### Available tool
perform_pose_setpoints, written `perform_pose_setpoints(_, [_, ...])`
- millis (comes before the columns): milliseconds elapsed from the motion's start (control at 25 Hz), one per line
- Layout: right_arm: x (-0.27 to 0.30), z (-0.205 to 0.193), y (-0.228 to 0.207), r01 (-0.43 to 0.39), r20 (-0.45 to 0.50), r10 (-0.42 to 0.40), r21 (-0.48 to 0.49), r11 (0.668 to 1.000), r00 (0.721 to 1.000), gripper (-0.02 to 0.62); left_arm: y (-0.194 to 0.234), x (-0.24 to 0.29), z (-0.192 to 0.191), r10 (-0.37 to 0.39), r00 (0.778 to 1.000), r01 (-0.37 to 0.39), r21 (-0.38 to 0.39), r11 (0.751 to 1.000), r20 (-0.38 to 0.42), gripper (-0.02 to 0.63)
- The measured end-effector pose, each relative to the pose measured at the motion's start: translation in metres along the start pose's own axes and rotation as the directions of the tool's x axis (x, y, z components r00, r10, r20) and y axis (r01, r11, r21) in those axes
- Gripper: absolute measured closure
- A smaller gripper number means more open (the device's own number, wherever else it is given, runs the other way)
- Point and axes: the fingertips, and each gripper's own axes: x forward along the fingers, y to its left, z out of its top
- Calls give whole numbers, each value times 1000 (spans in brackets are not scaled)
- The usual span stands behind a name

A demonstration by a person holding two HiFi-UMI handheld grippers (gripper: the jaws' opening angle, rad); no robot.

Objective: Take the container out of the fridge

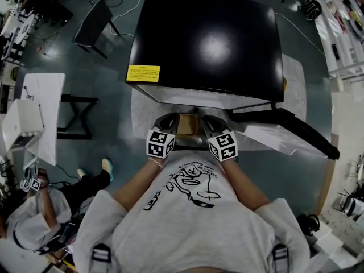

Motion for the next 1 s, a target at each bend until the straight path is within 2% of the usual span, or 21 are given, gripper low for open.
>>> perform_pose_setpoints(400, [-27, 46, 5, -12, 110, 8, 35, 999, 994, 549, -23, -14, 46, -60, 993, 59, 15, 998, 98, 589])
perform_pose_setpoints(1000, [-66, 104, 19, -10, 217, 18, -40, 999, 976, 555, -60, -43, 114, -152, 959, 136, 82, 987, 241, 591])
